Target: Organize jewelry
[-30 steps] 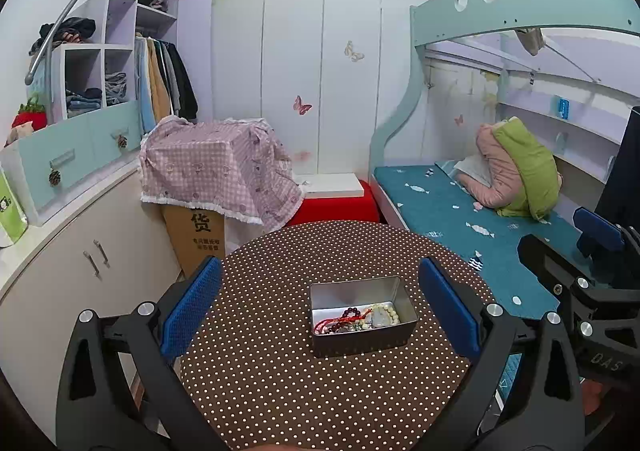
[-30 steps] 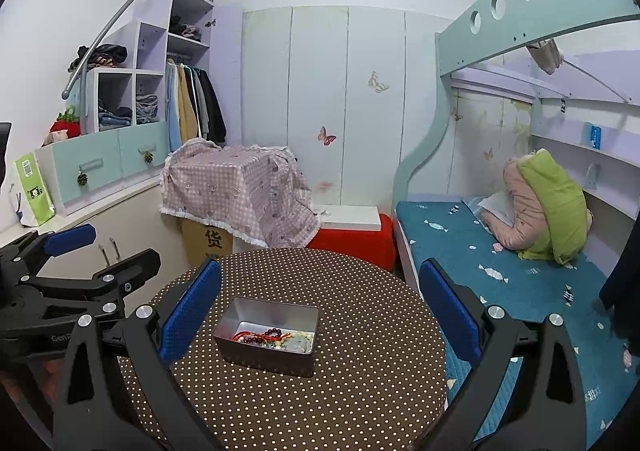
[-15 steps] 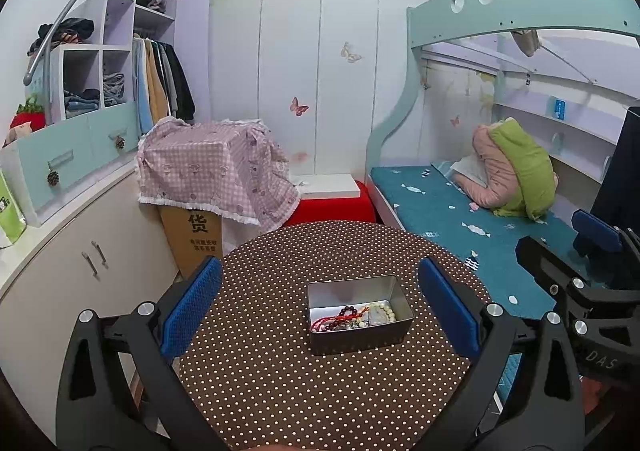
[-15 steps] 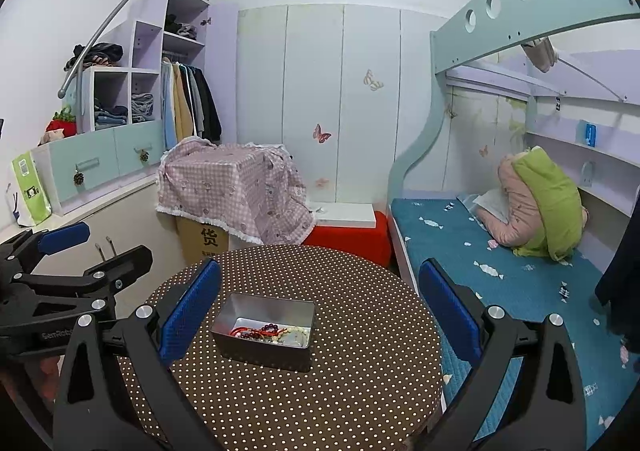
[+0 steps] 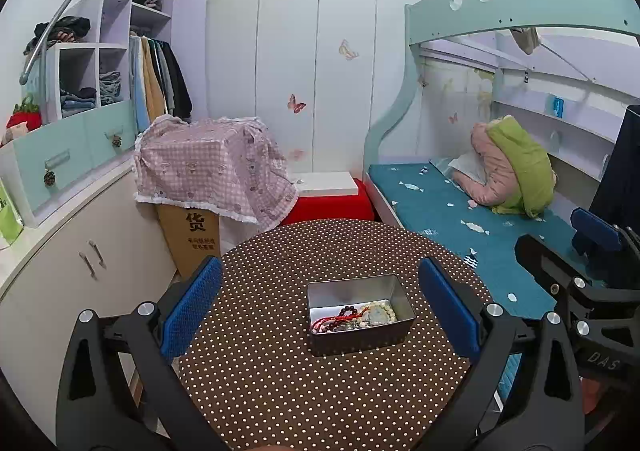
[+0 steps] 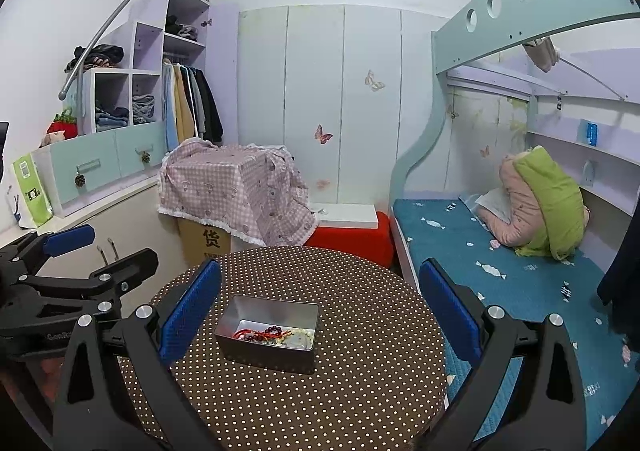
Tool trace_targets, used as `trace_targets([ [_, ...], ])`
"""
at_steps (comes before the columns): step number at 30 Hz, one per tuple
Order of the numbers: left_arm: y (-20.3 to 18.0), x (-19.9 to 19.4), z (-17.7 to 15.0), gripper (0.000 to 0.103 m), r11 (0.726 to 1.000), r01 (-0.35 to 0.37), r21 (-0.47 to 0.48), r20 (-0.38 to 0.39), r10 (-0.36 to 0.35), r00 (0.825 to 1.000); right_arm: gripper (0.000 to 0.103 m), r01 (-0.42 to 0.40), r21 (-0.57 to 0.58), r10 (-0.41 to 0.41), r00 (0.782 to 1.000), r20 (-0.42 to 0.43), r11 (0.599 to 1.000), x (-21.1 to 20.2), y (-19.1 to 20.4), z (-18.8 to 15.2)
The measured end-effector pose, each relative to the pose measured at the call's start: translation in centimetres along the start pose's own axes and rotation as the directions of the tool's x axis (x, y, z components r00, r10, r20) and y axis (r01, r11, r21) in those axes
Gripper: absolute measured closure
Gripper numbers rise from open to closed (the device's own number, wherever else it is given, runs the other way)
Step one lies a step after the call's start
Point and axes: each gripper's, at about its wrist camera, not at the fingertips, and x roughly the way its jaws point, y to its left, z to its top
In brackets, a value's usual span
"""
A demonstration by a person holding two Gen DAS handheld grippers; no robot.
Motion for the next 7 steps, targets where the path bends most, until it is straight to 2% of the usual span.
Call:
trace_targets([
  [7,-0.1,1.2,0.2,0.005,1.0,-0.009,-0.005,-0.024,0.008,1.0,0.008,-0.008,-0.001,0.008,1.0,-0.005,1.0,0.4,0.1,0.1],
])
